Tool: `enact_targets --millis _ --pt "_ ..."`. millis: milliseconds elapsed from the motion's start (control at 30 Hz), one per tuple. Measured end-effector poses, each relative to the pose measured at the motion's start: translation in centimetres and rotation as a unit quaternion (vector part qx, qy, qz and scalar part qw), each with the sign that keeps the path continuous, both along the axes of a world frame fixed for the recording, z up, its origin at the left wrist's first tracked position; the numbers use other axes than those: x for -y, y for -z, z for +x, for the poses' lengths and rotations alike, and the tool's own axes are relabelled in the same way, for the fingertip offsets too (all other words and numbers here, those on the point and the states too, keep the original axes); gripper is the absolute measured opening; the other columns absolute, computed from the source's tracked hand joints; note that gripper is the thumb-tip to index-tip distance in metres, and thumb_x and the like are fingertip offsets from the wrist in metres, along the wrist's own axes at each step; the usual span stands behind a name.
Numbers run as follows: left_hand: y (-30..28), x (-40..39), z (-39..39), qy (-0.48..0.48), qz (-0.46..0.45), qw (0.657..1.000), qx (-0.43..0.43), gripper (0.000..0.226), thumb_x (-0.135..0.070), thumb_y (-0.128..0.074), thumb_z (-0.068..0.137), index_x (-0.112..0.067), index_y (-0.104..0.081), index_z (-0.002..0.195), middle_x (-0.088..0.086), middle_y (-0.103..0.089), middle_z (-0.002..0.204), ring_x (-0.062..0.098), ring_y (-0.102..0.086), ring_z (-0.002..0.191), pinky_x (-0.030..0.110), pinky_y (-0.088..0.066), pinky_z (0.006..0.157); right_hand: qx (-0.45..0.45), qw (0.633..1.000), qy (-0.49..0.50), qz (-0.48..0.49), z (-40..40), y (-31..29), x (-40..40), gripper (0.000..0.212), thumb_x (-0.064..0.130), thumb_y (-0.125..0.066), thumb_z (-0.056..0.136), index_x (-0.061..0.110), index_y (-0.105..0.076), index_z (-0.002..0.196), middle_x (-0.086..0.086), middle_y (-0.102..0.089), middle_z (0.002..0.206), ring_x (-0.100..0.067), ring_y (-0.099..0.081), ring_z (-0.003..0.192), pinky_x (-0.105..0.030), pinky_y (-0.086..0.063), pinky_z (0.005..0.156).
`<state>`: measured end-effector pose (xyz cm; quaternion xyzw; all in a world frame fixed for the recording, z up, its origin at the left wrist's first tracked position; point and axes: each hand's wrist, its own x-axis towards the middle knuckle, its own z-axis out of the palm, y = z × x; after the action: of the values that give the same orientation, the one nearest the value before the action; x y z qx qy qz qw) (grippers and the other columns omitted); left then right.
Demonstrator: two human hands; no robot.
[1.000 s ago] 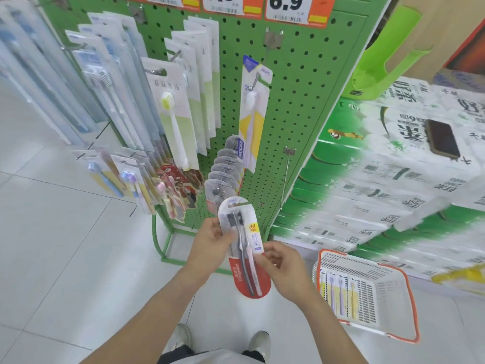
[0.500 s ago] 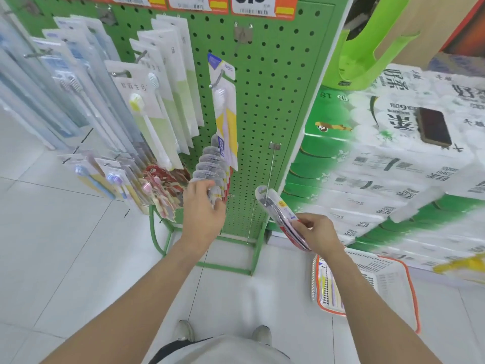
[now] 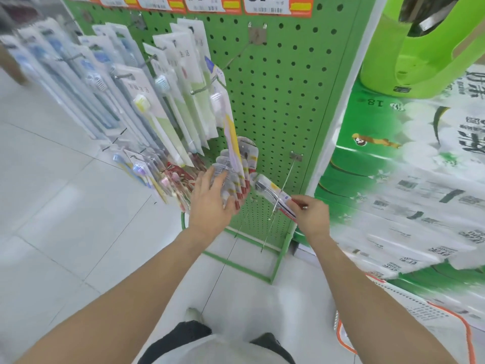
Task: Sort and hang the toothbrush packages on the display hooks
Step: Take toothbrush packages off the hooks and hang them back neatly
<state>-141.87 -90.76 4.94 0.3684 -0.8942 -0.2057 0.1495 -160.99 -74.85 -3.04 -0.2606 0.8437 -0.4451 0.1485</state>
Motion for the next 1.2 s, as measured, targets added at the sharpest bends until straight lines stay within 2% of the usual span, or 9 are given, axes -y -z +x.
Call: enact_targets --millis 100,300,500,600,700,867,933,1067,1200 --pt "0.5 0.0 -0.4 -0.009 -0.001 1.0 -0.006 0.061 -0.021 -0.065 0.092 -0.016 -0.044 0.149 0.013 -0.028 0.161 0.038 -0.021 0.15 0.055 -0.023 0.121 0.02 0.999 0.007 -0.042 0.0 0.7 1.0 0.023 0.022 -0.077 0.088 0.008 -0.078 0.107 0.001 -0.076 0.094 0.009 -0.061 0.073 0.003 -0.043 0.066" --pt "1.0 0.0 -1.0 -0.018 -0.003 1.0 -0.018 0.06 -0.018 -0.065 0.091 -0.018 -0.044 0.147 0.013 -0.028 0.161 0.037 -0.022 0.149 0.052 -0.024 0.122 0.099 0.989 0.023 -0.111 -0.4 1.8 2.1 0.022 0.016 -0.078 0.086 0.008 -0.077 0.106 0.006 -0.074 0.088 0.011 -0.065 0.075 -0.002 -0.049 0.068" --pt "1.1 -0.1 -1.7 -0.036 -0.02 0.999 -0.029 0.055 -0.014 -0.066 0.088 -0.017 -0.049 0.14 0.013 -0.029 0.159 0.034 -0.025 0.147 0.046 -0.024 0.121 0.118 0.983 0.022 -0.139 -1.9 3.3 1.7 0.019 0.01 -0.078 0.086 0.005 -0.077 0.105 0.008 -0.072 0.085 0.015 -0.064 0.072 -0.002 -0.048 0.067" --pt "1.6 0.1 -1.8 -0.036 -0.039 0.998 -0.039 0.052 -0.015 -0.067 0.089 -0.016 -0.051 0.139 0.015 -0.032 0.158 0.037 -0.028 0.146 0.049 -0.026 0.12 0.124 0.983 0.011 -0.138 -2.2 4.0 2.1 0.02 0.011 -0.079 0.085 0.008 -0.077 0.105 0.008 -0.074 0.088 0.01 -0.067 0.075 -0.012 -0.057 0.076" --pt "1.8 0.2 -1.8 -0.031 -0.047 0.998 -0.033 0.051 -0.017 -0.066 0.092 -0.017 -0.049 0.14 0.014 -0.032 0.158 0.037 -0.028 0.146 0.052 -0.027 0.12 0.138 0.979 0.005 -0.149 -2.4 4.3 2.5 0.02 0.007 -0.076 0.088 0.015 -0.078 0.106 0.01 -0.075 0.09 -0.004 -0.072 0.084 -0.031 -0.061 0.085" --pt "2.0 0.0 -1.7 -0.024 -0.033 0.999 -0.022 0.058 -0.016 -0.065 0.092 -0.019 -0.042 0.146 0.01 -0.024 0.162 0.036 -0.021 0.149 0.051 -0.026 0.121 0.172 0.965 0.038 -0.195 -3.1 5.1 1.7 0.018 0.013 -0.075 0.089 0.022 -0.078 0.105 0.004 -0.078 0.092 -0.024 -0.075 0.088 -0.048 -0.062 0.081" --pt "2.1 0.0 -1.7 -0.019 -0.026 0.999 -0.012 0.061 -0.008 -0.061 0.092 -0.018 -0.039 0.148 0.01 -0.018 0.164 0.035 -0.016 0.151 0.051 -0.025 0.122 0.161 0.965 0.038 -0.203 -3.0 5.0 1.6 0.019 0.013 -0.075 0.09 0.019 -0.077 0.107 0.006 -0.078 0.093 -0.021 -0.075 0.088 -0.044 -0.062 0.082" --pt "2.1 0.2 -1.7 -0.02 -0.039 0.999 -0.005 0.061 -0.006 -0.063 0.094 -0.017 -0.04 0.149 0.012 -0.019 0.164 0.036 -0.016 0.151 0.055 -0.025 0.122 0.12 0.969 0.003 -0.217 -2.5 3.9 3.0 0.023 0.01 -0.075 0.089 0.022 -0.075 0.109 0.007 -0.076 0.095 -0.003 -0.072 0.085 -0.022 -0.059 0.082" --pt "2.5 0.4 -1.6 -0.011 -0.053 0.999 -0.005 0.065 -0.02 -0.07 0.093 -0.017 -0.039 0.149 0.015 -0.022 0.162 0.04 -0.02 0.149 0.053 -0.025 0.122 0.109 0.969 -0.005 -0.224 -2.3 3.6 4.5 0.022 0.01 -0.075 0.09 0.021 -0.075 0.109 0.007 -0.076 0.095 -0.004 -0.073 0.086 -0.02 -0.059 0.079"
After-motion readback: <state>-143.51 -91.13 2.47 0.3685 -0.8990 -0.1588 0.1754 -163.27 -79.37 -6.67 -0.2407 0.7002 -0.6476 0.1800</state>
